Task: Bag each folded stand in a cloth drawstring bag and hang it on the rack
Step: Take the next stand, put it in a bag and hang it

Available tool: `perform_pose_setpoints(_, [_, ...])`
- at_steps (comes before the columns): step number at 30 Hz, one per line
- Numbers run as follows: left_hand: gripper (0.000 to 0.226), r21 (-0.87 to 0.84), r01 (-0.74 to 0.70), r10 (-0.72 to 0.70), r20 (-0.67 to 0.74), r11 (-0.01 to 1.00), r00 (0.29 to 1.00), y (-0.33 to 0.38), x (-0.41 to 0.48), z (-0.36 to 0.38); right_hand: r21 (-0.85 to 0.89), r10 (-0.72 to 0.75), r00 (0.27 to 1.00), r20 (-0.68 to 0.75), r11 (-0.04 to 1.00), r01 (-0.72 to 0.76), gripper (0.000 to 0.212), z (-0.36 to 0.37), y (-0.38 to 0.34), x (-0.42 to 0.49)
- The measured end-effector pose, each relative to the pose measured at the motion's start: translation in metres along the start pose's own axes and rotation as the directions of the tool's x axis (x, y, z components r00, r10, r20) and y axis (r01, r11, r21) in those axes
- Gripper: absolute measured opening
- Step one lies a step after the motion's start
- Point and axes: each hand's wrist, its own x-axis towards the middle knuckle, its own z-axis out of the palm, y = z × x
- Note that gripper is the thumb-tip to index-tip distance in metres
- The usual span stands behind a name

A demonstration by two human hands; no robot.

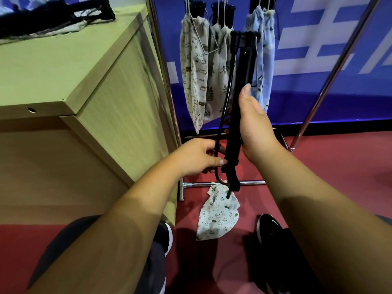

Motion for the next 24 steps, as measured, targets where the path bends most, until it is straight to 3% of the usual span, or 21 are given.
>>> perform_pose_setpoints(3, [0.036,0.114,-0.018,0.014,0.031,0.993,0.999,-0.001,-0.003,-0.001,-0.004,0.015,0.999,-0.04,1.0,-0.015,0.068,0.0,-0.001,0.0])
perform_pose_setpoints(7, [0.047,0.029,0.047,-0.049,0.068,0.998,0.996,-0.003,-0.007,0.005,0.034,0.058,0.998,-0.03,0.998,-0.057,0.062,0.0,-0.003,-0.002])
perform_pose_setpoints(10, [0.043,-0.038,0.064,-0.06,0.086,0.997,0.994,-0.001,-0.011,0.005,0.068,0.052,0.999,-0.014,0.996,-0.051,0.06,0.002,-0.006,-0.004])
perform_pose_setpoints(16, [0.033,-0.074,0.062,-0.056,0.082,0.995,0.995,0.002,-0.018,0.004,0.235,0.098,0.995,0.01,0.967,-0.097,0.076,0.009,-0.008,-0.002])
perform_pose_setpoints(24, [0.045,-0.079,0.057,-0.034,0.267,0.995,0.963,0.005,-0.031,0.002,0.322,0.177,0.962,0.21,0.916,-0.239,0.066,0.012,-0.011,-0.004])
